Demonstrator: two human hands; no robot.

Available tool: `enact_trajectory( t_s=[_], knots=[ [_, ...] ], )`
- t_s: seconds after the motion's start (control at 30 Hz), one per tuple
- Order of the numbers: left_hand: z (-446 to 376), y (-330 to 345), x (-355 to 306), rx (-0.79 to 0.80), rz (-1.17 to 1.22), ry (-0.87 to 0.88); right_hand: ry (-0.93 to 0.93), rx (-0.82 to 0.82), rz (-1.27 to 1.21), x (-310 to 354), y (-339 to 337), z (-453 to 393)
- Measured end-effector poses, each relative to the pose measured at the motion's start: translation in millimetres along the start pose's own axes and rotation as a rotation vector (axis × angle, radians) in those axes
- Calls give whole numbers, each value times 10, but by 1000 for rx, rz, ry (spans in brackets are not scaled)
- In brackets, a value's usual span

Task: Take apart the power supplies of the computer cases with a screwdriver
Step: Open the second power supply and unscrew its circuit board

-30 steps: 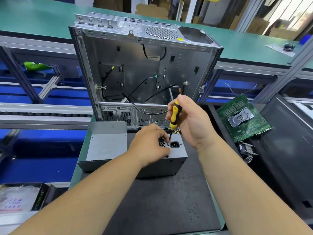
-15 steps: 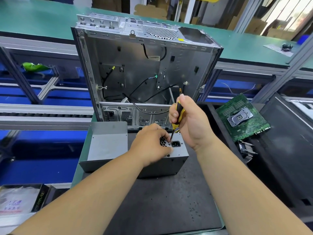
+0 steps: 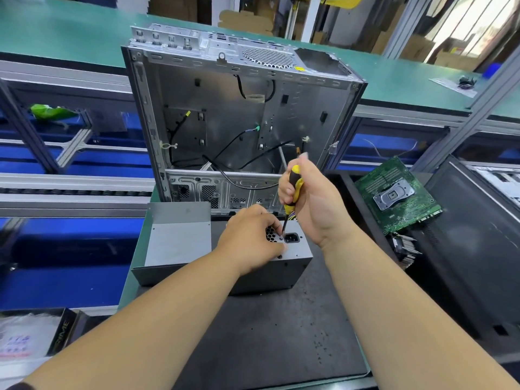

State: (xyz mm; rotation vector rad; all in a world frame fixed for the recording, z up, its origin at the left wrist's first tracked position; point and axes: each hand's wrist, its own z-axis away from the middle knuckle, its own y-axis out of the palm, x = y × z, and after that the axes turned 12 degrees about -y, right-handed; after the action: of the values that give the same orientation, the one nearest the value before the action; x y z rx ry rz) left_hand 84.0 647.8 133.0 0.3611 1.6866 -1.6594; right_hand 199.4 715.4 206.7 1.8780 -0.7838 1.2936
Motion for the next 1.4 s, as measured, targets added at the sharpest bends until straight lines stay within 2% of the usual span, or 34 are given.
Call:
enact_trajectory(
  t_s=[0.1,0.37,0.53,0.63,0.77,0.97,1.13,1.27,1.4],
  knots=[
    [10,13,6,5,4,-2,-29,-26,75,-12,-30,20],
    [12,-7,20,-3,7,-9,47,-59,-31,56,-10,36],
    [5,-18,29,-17,17,-8,14,-70,-85,18,3,19],
    [0,-23,19,-22,28,-20,4,-27,-90,14,-17,21],
    [8,-14,5,-13,41,-32,-44,22,35,-6,-59,50],
    [27,-30,-20,-13,48,-33,-1,46,15,28,-144,6],
    [37,-34,-43,-23,77,-29,41,106,-97,23,-176,-1],
    [39,-37,-53,-21,89,-41,4,115,-144,-28,-166,23],
    [34,-50,-51,-22,106,-48,-20,136,-90,-28,-189,12]
  ],
)
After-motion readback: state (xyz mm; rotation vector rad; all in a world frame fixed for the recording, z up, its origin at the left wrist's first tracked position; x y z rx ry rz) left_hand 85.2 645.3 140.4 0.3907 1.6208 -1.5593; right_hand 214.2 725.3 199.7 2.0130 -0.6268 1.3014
